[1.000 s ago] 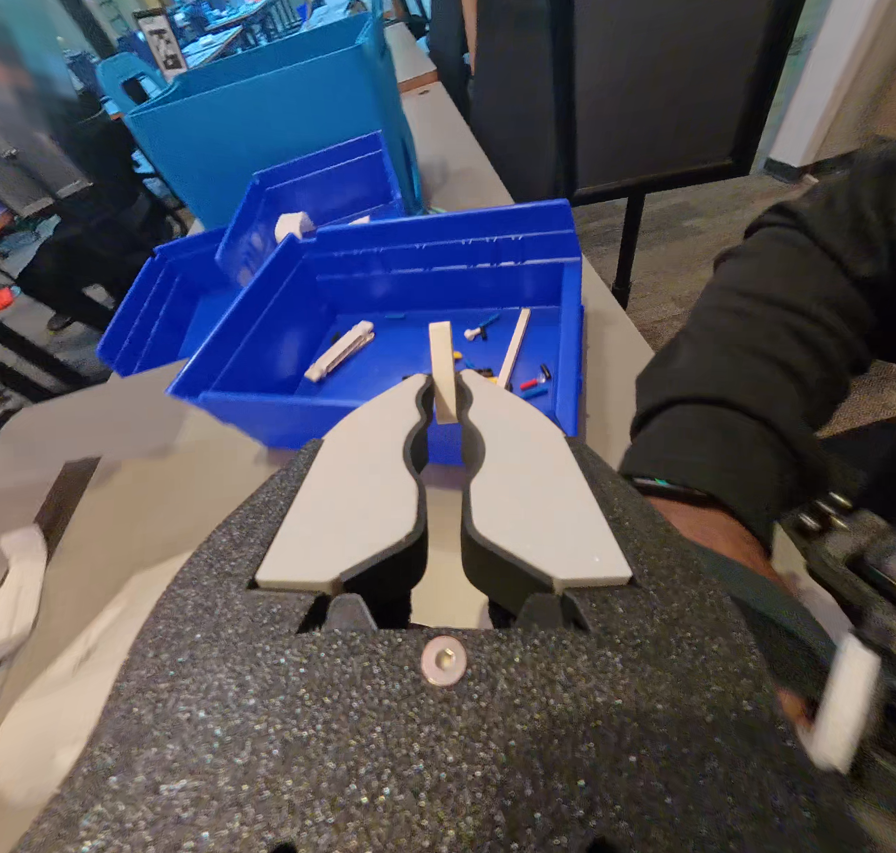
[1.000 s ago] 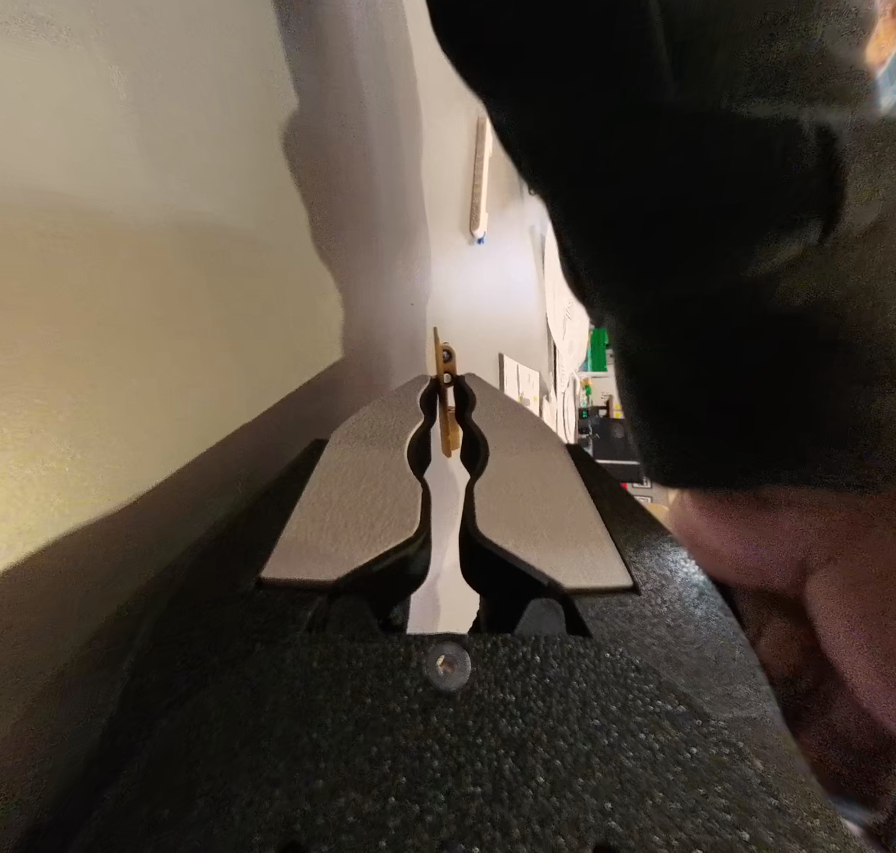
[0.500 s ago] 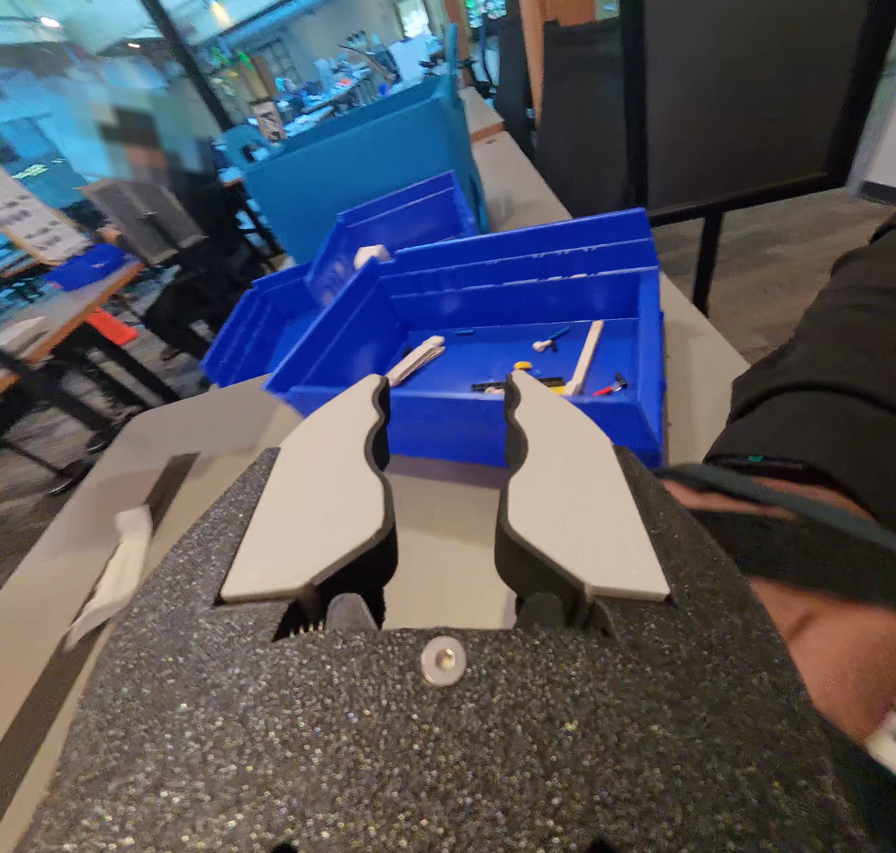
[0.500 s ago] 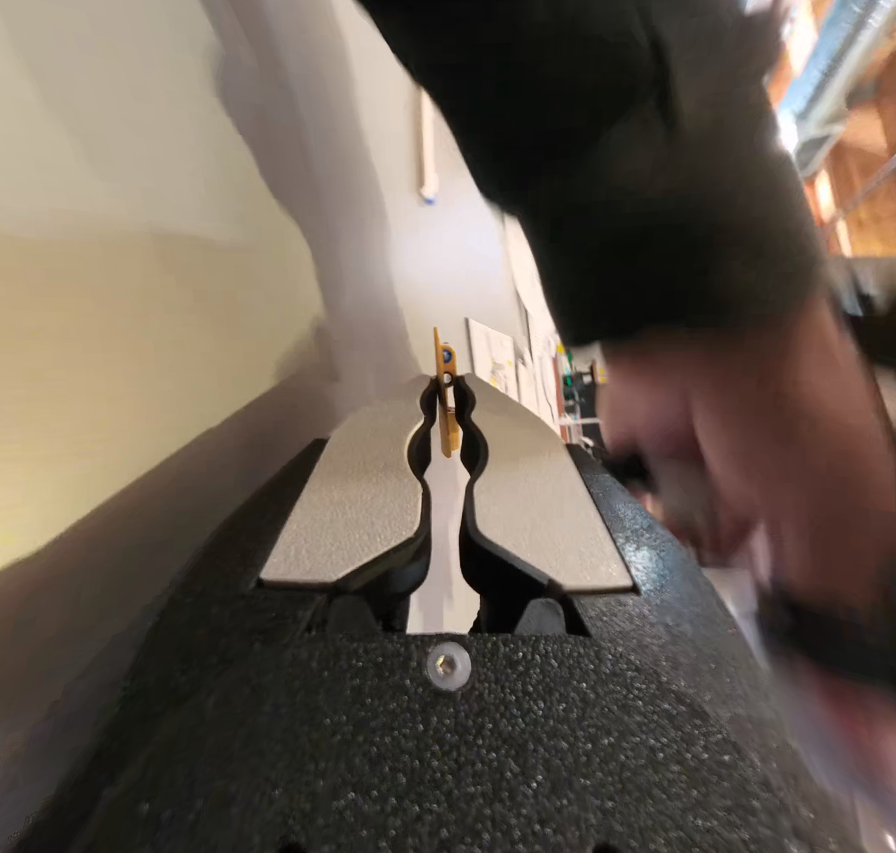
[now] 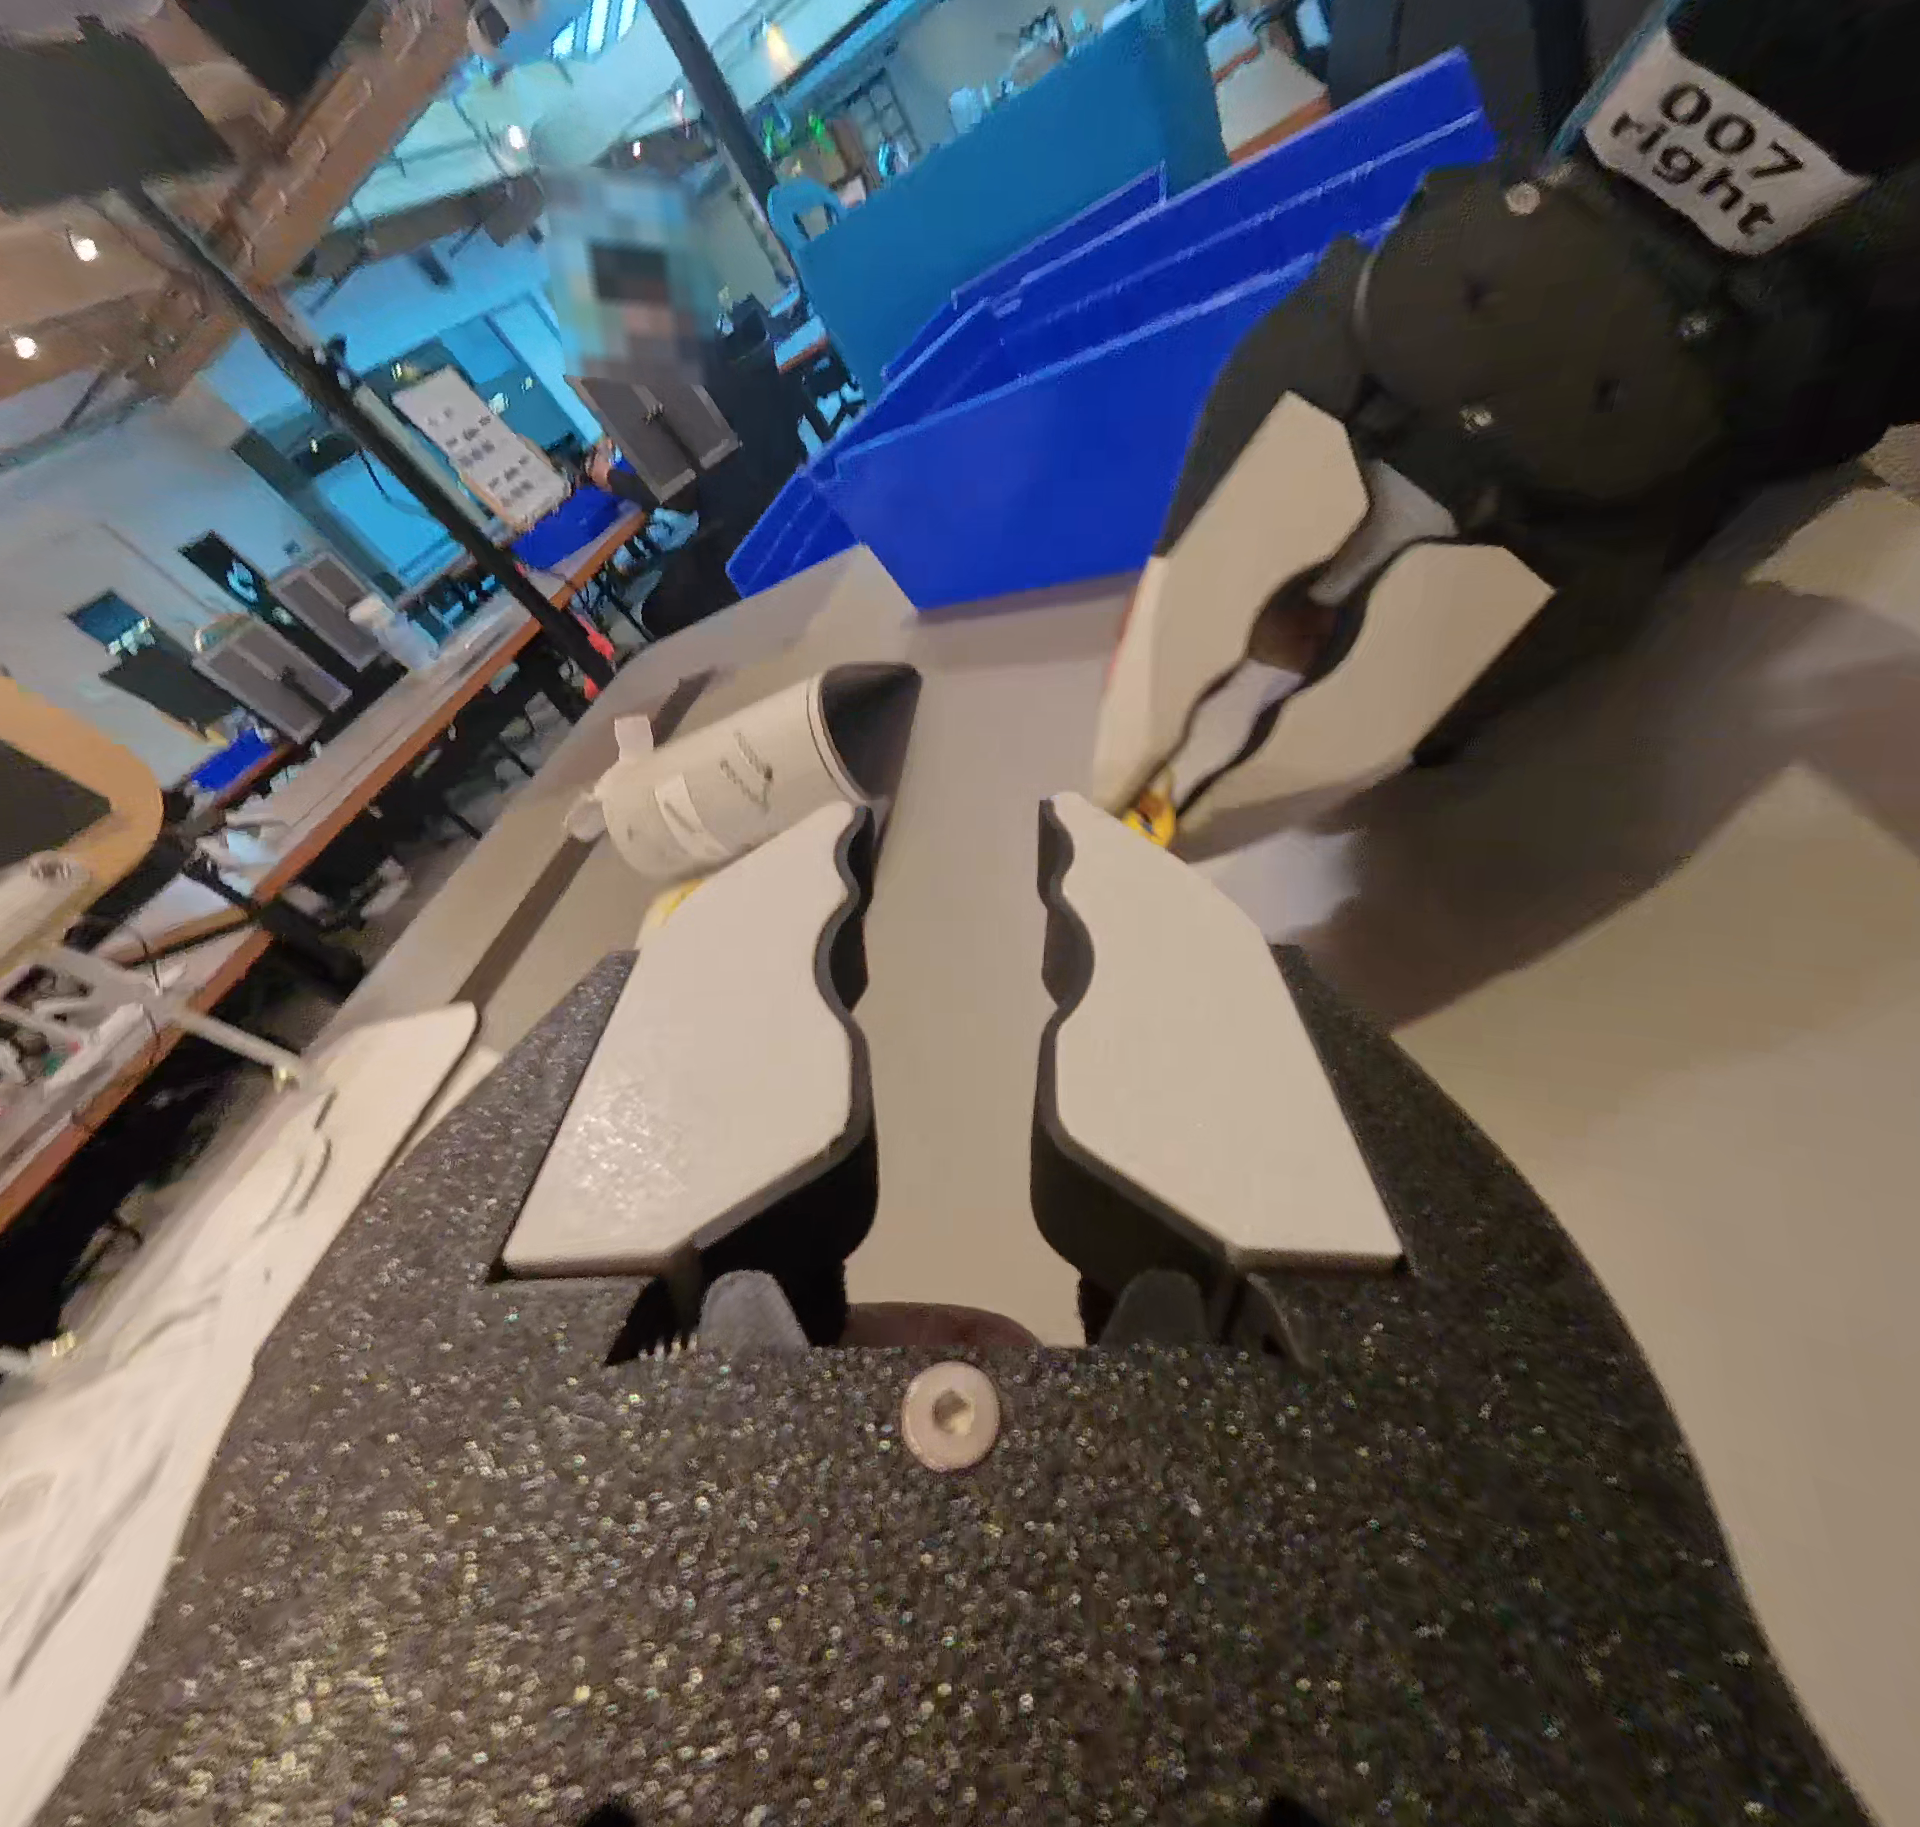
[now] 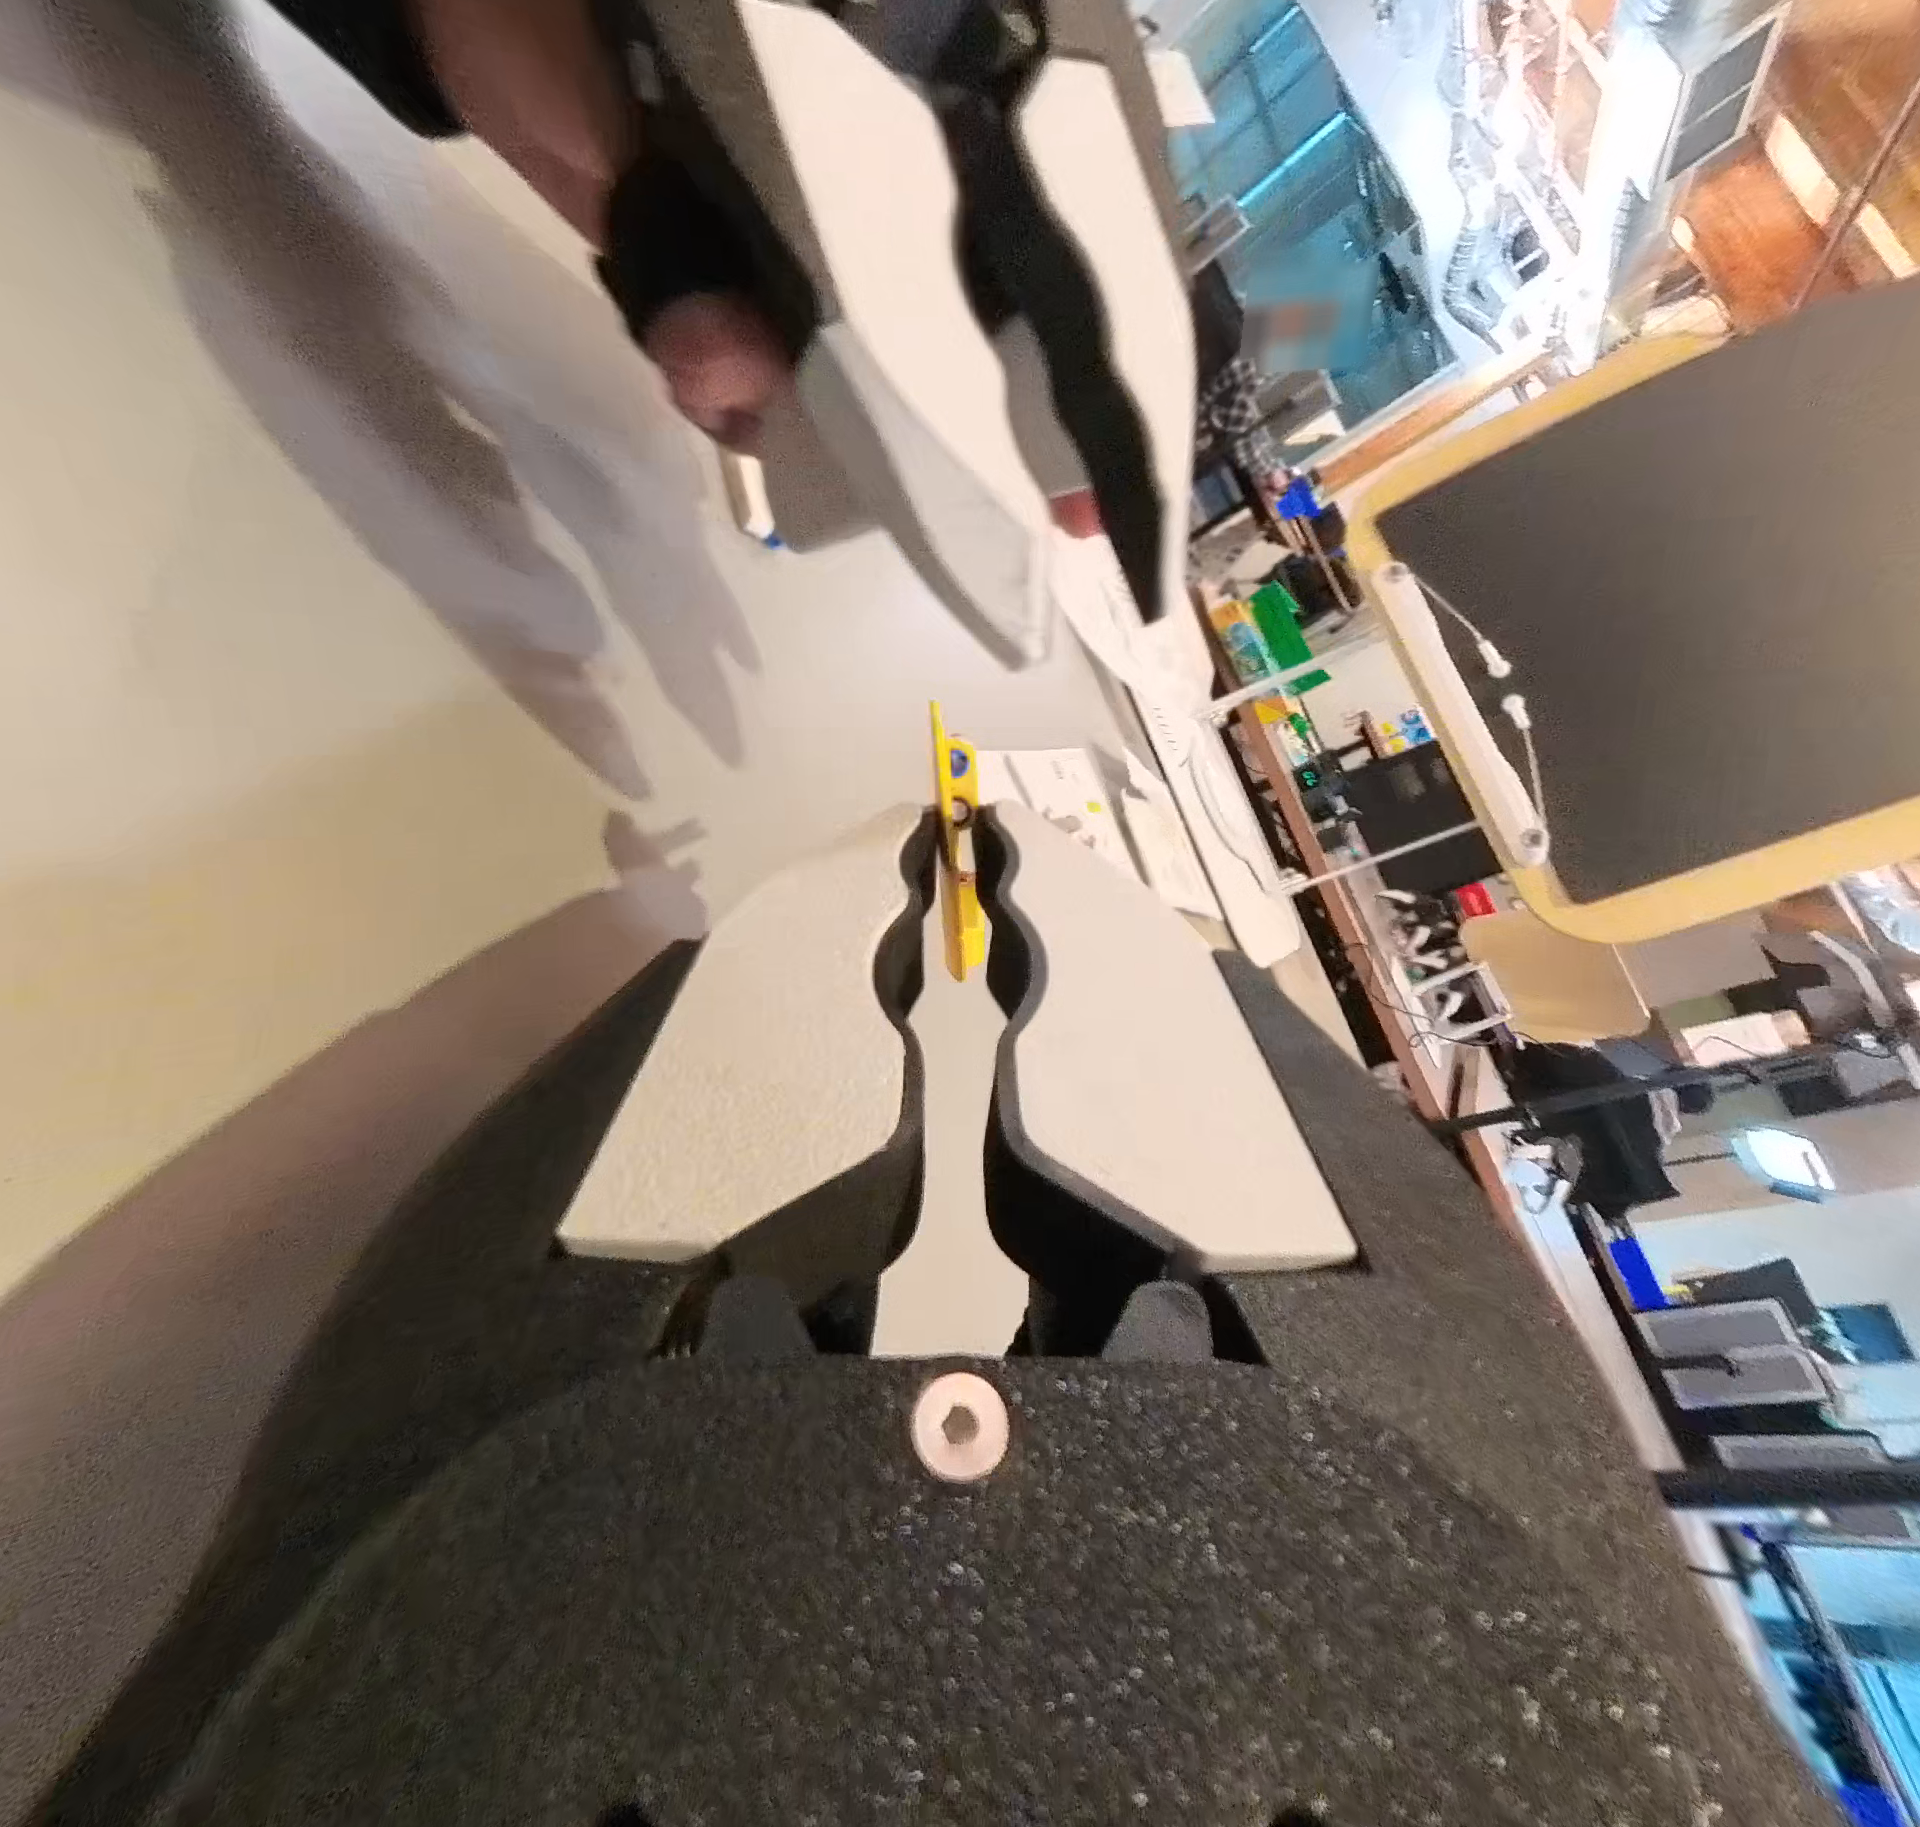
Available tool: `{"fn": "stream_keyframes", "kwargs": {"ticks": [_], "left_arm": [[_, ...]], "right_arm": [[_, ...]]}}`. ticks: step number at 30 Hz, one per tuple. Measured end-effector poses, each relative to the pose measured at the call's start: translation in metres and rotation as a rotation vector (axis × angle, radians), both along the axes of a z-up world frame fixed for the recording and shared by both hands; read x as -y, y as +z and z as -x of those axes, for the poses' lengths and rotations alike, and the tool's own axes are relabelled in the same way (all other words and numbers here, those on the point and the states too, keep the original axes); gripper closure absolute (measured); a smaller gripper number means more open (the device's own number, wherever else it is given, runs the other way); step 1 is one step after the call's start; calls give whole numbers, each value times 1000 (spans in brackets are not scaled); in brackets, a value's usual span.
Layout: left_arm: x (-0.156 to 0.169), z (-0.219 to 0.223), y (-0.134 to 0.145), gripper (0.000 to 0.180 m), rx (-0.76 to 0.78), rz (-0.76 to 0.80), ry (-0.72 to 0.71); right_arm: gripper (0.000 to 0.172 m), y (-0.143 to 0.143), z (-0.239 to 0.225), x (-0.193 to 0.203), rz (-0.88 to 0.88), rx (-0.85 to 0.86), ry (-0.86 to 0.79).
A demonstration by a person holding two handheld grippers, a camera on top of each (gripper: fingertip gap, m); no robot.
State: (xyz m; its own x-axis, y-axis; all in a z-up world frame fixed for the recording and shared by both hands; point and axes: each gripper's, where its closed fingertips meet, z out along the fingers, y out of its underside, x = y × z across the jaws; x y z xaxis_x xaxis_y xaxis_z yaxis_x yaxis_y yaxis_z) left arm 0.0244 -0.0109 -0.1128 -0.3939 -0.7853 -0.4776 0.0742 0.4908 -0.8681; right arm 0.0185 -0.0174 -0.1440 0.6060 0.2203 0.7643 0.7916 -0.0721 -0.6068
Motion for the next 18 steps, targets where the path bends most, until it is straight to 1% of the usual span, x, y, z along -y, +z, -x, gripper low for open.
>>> {"fn": "stream_keyframes", "kwargs": {"ticks": [3,5,8,10,14,18], "left_arm": [[-10,11,-14,149,-92,70,61],[-19,13,-20,149,-161,172,124],[-26,15,-24,151,-252,353,175],[-27,16,-21,153,-283,509,164],[-32,16,-18,159,-384,827,128],[-32,19,-12,166,-471,1110,18]], "right_arm": [[165,2,0,-15,-32,84,-54],[165,8,-2,-24,-84,185,-114],[165,12,-1,-37,-133,340,-166],[165,17,2,-43,-177,433,-190],[166,24,4,-52,-245,561,-215],[165,28,7,-55,-297,643,-201]]}}
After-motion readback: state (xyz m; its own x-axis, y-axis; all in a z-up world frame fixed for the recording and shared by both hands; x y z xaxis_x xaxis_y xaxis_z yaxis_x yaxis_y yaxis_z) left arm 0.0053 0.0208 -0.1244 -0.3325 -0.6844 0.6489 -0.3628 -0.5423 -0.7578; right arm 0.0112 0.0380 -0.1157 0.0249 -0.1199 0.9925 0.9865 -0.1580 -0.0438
